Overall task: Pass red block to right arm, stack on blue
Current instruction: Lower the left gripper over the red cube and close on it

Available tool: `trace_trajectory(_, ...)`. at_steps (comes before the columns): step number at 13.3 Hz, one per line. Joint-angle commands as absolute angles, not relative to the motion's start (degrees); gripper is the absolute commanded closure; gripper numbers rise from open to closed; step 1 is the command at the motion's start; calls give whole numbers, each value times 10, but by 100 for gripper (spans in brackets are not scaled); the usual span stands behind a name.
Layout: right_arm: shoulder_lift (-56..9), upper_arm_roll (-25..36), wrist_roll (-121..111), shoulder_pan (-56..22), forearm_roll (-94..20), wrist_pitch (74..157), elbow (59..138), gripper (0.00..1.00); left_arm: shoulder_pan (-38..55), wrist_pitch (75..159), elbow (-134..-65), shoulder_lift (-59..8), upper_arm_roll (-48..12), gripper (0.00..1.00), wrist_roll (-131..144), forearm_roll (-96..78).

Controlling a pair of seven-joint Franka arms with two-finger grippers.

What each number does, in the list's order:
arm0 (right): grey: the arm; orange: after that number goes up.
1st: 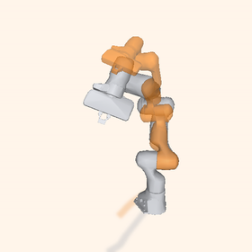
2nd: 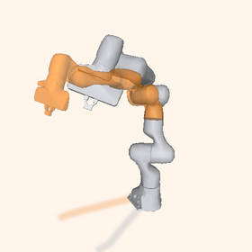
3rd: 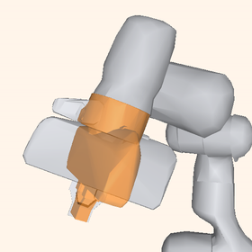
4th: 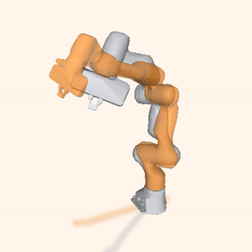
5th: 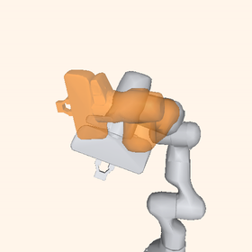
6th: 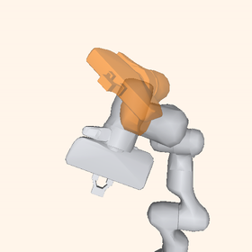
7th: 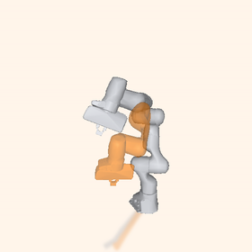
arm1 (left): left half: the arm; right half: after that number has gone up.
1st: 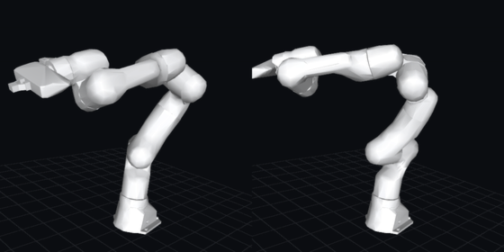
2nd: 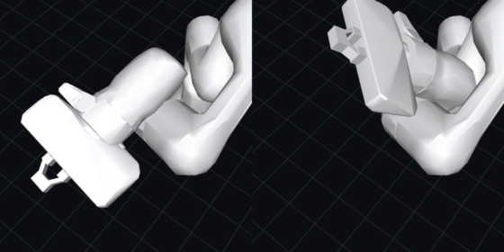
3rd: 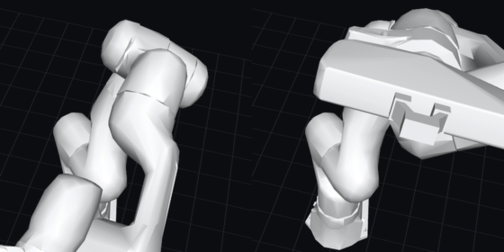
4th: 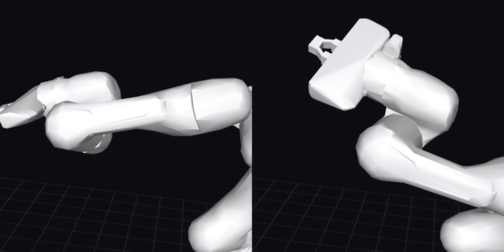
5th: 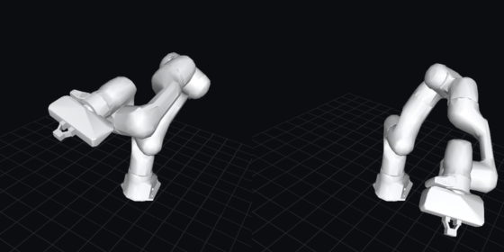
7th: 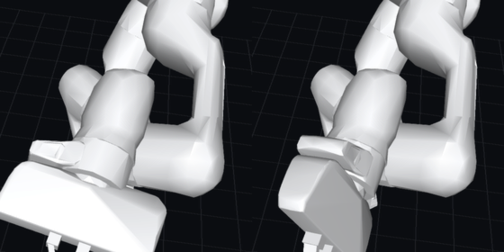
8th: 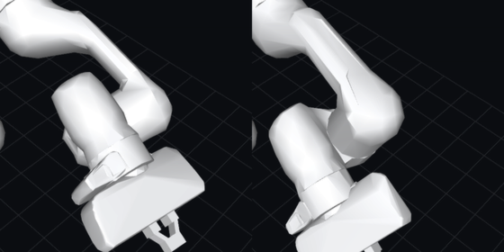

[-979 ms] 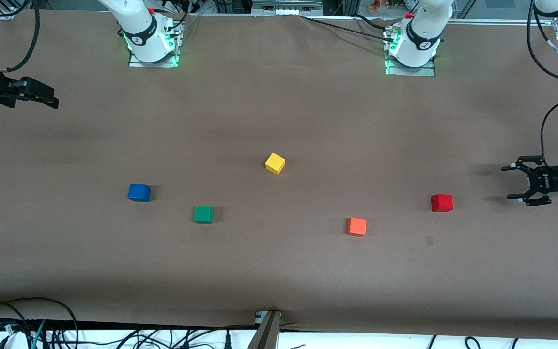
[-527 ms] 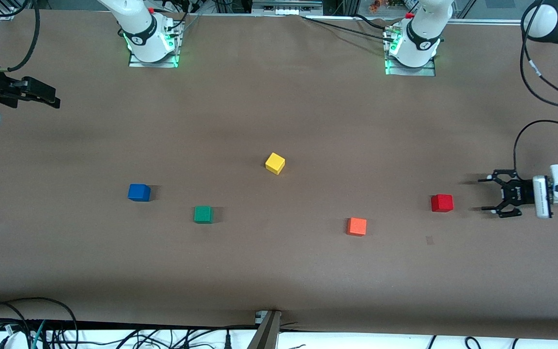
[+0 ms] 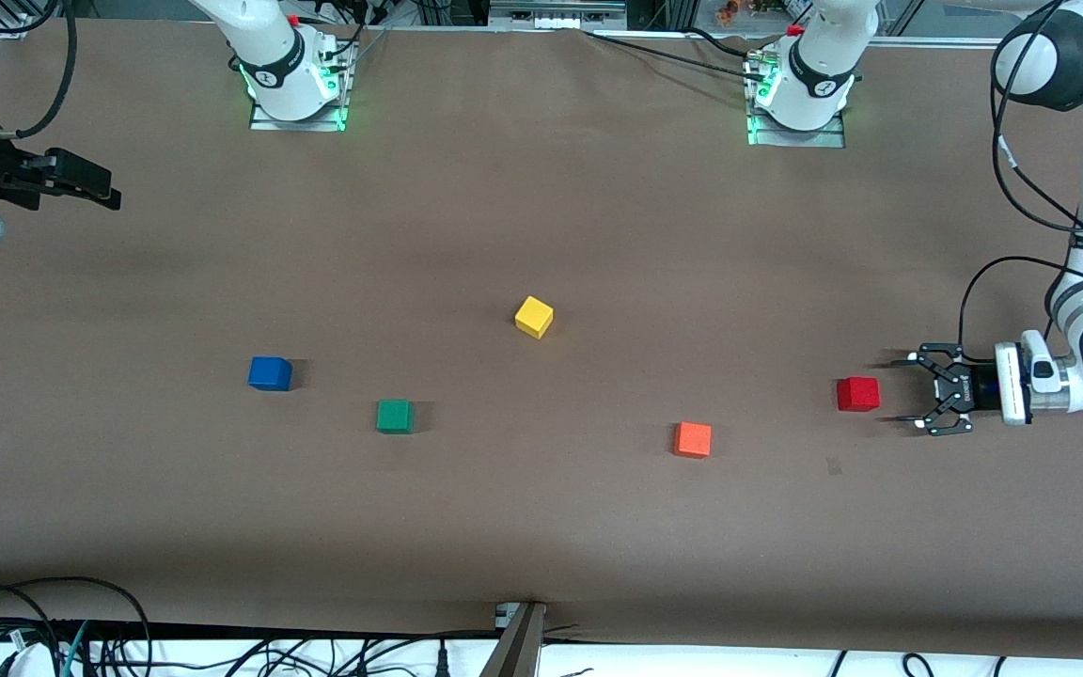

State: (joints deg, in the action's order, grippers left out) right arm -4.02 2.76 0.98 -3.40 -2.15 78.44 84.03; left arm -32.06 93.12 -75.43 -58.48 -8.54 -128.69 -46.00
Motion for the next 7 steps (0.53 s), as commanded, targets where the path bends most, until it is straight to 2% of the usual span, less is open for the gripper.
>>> trace_trajectory(1, -49, 28, 10, -34, -33, 781, 830, 0, -312, 920, -734, -608, -82, 0, -1328, -483)
trace_trajectory(3, -75, 26, 9, -38, -36, 776, 830, 0, -311, 920, -735, -613, -83, 0, -1349, -493)
trace_trajectory(7, -78, 27, 11, -61, -37, 779, 830, 0, -308, 920, -737, -622, -83, 0, -1356, -495)
